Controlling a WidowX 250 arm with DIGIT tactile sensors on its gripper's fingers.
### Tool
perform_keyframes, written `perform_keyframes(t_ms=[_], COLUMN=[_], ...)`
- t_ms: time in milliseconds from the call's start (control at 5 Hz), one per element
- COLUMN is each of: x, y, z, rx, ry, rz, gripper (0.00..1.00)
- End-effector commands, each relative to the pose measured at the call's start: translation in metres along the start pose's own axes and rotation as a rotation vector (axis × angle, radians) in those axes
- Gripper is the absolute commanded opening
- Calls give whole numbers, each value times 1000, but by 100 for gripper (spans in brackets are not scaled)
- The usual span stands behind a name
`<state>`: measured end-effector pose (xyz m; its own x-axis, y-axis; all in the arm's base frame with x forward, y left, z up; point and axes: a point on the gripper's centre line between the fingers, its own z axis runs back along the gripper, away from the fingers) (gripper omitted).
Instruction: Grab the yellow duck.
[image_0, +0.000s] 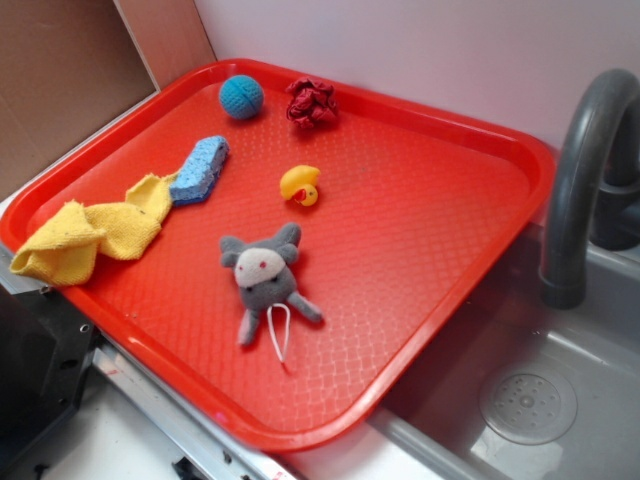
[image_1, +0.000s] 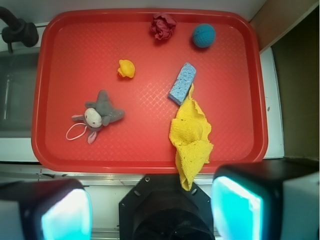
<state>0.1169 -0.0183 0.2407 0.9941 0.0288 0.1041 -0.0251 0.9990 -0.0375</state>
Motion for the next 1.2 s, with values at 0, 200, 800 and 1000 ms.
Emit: perform_keyframes(t_ms=[0, 200, 800, 1000], x=[0, 25, 86, 101], y=[0, 4, -46, -60], z=[0, -21, -100, -122], rx=[0, 28, -89, -110], ry=[0, 9, -83, -75], rz=[0, 22, 120, 102], gripper=[100, 100, 100, 100])
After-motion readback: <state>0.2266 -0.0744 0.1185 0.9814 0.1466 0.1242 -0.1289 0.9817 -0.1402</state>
